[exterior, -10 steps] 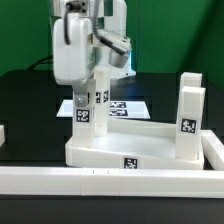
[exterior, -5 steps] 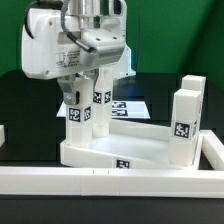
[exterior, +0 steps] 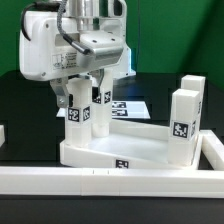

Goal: Assemble desk

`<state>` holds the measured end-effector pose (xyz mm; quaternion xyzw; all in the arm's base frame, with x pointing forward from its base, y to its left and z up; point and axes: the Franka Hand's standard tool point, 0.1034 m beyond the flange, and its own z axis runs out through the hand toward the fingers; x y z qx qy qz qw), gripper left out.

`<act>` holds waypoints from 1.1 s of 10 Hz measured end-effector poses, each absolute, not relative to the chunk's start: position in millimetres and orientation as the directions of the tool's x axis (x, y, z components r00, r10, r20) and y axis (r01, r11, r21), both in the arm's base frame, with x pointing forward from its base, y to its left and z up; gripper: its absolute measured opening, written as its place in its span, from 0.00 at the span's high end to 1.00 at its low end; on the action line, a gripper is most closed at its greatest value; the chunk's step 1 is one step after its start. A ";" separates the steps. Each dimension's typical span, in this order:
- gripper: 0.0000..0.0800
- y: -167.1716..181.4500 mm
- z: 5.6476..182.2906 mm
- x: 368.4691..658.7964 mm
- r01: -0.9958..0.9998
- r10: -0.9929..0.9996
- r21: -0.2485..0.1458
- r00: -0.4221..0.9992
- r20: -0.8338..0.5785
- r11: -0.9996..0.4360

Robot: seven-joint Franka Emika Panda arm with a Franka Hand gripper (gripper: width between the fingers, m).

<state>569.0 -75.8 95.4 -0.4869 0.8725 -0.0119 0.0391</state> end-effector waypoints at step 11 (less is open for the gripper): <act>0.19 -53.5 105.5 574.2 -0.951 -0.952 -0.071 -0.298 -0.063 0.302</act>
Offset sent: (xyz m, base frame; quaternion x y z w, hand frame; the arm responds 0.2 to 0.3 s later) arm 0.0013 0.0186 0.0218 -0.0108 -0.0149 -0.1918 0.9813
